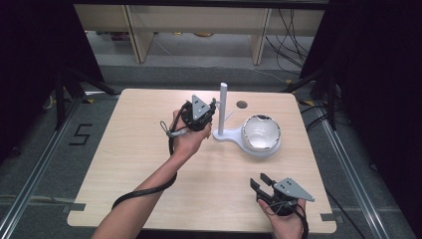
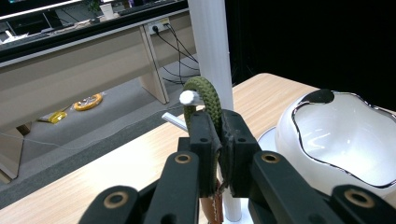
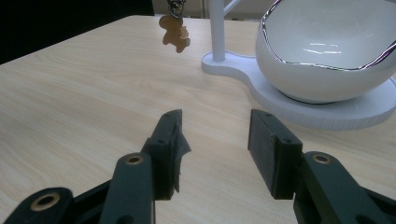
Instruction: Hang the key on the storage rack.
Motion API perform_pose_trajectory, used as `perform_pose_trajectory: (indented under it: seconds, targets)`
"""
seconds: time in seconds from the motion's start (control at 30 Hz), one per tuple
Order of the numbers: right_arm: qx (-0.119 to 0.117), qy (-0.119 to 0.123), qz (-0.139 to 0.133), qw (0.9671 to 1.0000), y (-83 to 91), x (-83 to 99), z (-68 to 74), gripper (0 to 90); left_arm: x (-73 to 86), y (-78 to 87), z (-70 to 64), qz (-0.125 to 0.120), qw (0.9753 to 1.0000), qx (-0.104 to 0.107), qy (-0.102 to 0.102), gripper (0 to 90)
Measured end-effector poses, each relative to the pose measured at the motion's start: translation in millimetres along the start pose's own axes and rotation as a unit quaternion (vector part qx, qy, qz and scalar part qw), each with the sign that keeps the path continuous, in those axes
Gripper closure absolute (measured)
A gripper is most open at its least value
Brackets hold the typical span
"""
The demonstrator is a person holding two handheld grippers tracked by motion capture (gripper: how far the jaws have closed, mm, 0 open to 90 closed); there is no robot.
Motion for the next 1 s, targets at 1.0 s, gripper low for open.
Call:
perform_pose_trajectory:
  seconds: [1.0]
  targets:
    - [0.005, 0.002, -0.002, 1.0, 1.3, 0.5, -3.9, 55.0, 11.4, 27.0, -2.4, -0.015, 0.9993, 0.031, -0.011, 72.6]
Point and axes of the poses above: each handheld gripper's, and its own axes: y roughly backward along the jaws, x roughly out of its underside, z roughly to its left, the point moved 5 cm from there along -y, roughly forward along the jaws
